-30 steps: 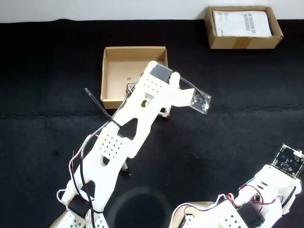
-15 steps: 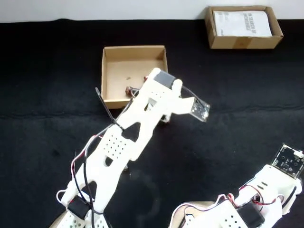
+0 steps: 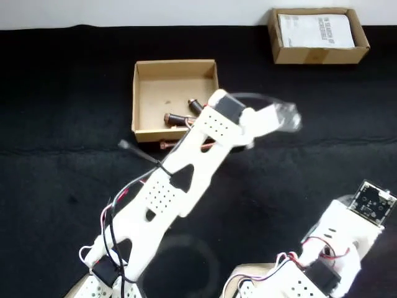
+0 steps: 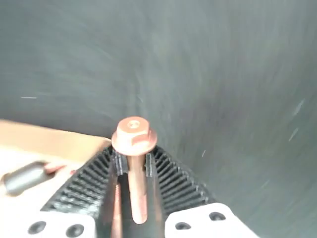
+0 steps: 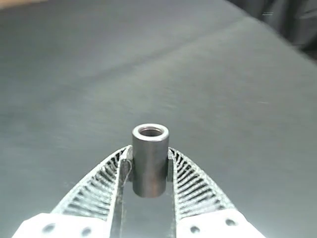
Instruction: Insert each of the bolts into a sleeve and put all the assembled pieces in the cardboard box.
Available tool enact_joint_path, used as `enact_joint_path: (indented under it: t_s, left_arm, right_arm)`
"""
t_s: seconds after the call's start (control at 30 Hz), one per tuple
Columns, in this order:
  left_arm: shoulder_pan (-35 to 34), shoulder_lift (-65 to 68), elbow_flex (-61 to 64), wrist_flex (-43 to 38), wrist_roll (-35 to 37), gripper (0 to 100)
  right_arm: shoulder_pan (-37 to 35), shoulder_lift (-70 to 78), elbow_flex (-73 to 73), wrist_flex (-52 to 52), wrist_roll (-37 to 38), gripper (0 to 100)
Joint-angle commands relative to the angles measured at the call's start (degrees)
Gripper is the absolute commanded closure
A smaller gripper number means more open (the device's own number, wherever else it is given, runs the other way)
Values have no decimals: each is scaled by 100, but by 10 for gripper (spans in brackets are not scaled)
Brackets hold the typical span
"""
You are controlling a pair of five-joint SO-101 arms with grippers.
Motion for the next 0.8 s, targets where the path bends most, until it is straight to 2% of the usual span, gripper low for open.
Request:
enact_joint_path:
  t_s: [0.0, 0.2, 0.4, 0.47, 0.57, 0.67, 0.77]
  left_arm:
    - [75, -804, -646, -26, 1301, 992]
    - [-84, -1807, -611, 26, 2435, 992]
    - [-743, -3108, -602, 97, 4897, 992]
    - [-1042, -3512, -593, 105, 5442, 992]
    - [-1358, -4171, -576, 158, 5609, 992]
    - [-1534, -4840, -541, 176, 5609, 992]
    - [-1552, -5604, -92, 176, 5459, 992]
  right_arm:
    - [-840, -22, -418, -145, -1073, 991]
    - [-2510, -13, -1033, -145, -1943, 991]
    - [-4259, 57, -1376, -145, -2004, 991]
    - [-4752, 57, -1429, -145, -1969, 991]
    - [-5349, 66, -1429, -145, -1952, 991]
    - [-5780, 66, -1429, -145, -1591, 991]
    - [-6000, 66, -1429, -145, -1336, 991]
